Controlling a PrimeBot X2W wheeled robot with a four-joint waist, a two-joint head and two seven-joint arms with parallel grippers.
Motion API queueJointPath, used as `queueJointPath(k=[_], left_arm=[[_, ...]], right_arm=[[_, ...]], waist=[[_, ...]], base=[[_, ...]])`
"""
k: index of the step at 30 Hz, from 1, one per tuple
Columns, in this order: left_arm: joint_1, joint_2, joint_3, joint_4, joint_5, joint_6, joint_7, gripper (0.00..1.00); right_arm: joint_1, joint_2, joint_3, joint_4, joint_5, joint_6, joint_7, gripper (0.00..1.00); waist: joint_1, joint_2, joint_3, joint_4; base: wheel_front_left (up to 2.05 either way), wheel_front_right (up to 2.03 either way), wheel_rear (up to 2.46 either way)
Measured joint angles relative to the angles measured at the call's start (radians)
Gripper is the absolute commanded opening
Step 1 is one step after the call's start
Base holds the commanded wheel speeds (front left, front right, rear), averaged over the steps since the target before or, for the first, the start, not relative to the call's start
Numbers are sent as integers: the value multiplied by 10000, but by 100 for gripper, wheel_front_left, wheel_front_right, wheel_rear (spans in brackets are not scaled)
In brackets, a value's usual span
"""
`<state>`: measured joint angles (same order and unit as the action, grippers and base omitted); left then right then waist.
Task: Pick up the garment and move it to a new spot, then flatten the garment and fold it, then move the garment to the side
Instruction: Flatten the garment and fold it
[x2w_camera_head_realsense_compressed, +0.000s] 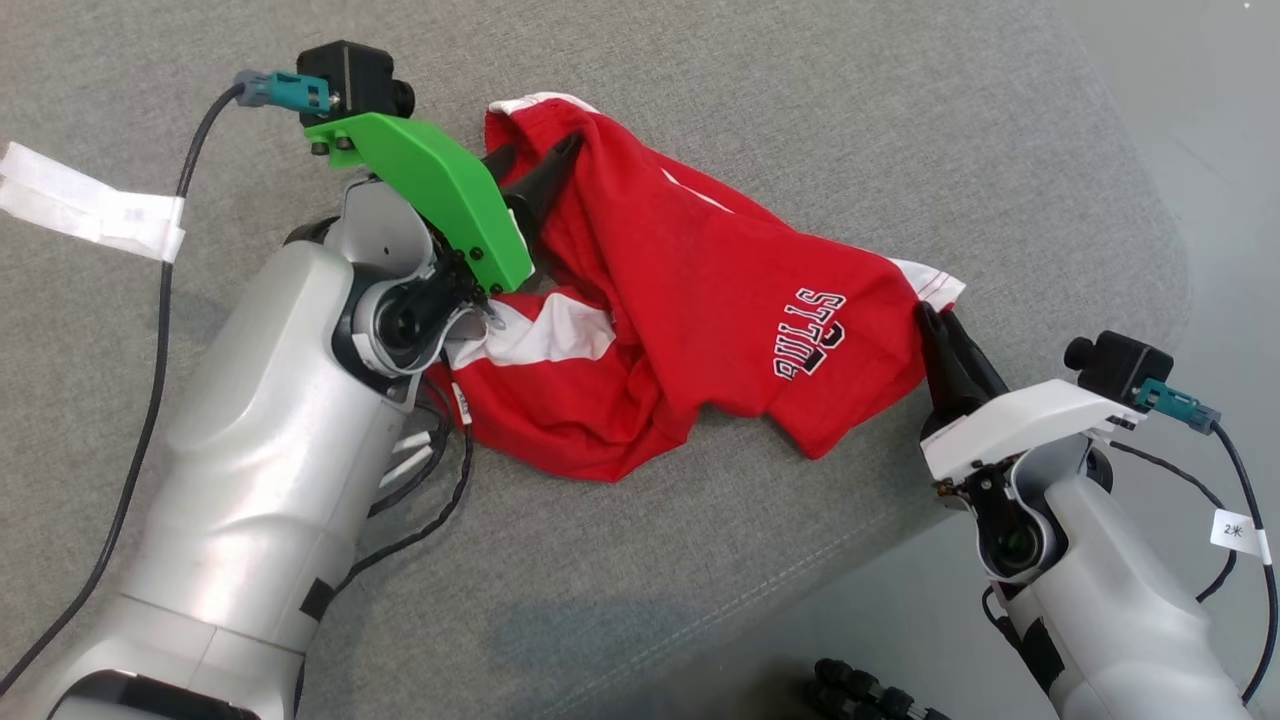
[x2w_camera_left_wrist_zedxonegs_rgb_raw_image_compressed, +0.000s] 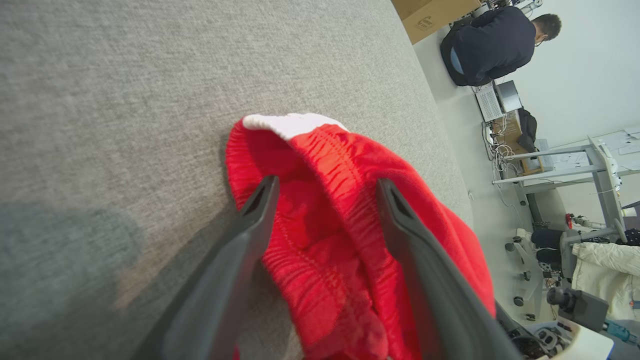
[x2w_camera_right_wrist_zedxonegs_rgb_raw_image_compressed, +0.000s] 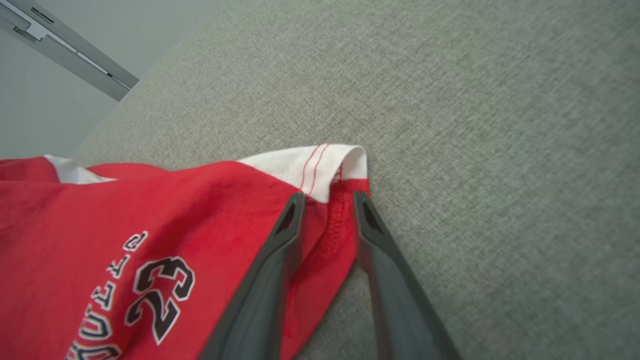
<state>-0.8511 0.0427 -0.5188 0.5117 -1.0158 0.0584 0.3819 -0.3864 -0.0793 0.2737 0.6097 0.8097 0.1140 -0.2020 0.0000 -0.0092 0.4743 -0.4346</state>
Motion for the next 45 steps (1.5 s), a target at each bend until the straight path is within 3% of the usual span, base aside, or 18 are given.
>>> queueJointPath(k=[9, 12, 13, 14, 15, 22, 28, 39, 45], left_arm=[[-367, 4, 125, 408, -1047, 307, -134, 100], [-374, 0, -6, 639, -1083, 337, -130, 100], [-378, 0, -48, 660, -1139, 337, -132, 96], [-394, 0, -56, 658, -1191, 339, -151, 16], [-429, 0, -56, 658, -1248, 339, -230, 0], [-871, -4, -326, 629, -1430, 244, -974, 0], [-1135, -6, -472, 512, -1620, -270, -1509, 0], [-2028, -38, -81, 385, -1467, -993, -2132, 0], [-2728, 447, 29, -58, -936, -1342, -2545, 0]], right_arm=[[-230, 123, 322, 182, -25, 2, -88, 17], [-271, 161, 366, 228, -25, 4, -102, 0], [-274, 159, 364, 259, -25, 6, -115, 0], [-276, 161, 364, 286, -25, 27, -178, 0], [-284, 161, 364, 309, -25, 50, -180, 0], [-361, 115, 226, 366, -31, 88, -334, 0], [-667, -188, -265, -67, -86, 88, -476, 0], [-2429, -1093, -1595, -2811, -345, 90, -518, 0], [-3172, -1521, -1685, -3889, -706, 90, -525, 0]], waist=[[0, 0, 47, -188], [0, 0, 87, -290], [0, 0, 102, -313], [0, 0, 114, -328], [0, 0, 123, -339], [0, 0, 87, -256], [0, 0, -108, 35], [0, 0, -855, 961], [0, 0, -1454, 1599]], base=[[0, 0, 0], [0, 0, 0], [0, 0, 0], [0, 0, 0], [0, 0, 0], [0, 0, 0], [0, 0, 0], [0, 0, 0], [0, 0, 0]])
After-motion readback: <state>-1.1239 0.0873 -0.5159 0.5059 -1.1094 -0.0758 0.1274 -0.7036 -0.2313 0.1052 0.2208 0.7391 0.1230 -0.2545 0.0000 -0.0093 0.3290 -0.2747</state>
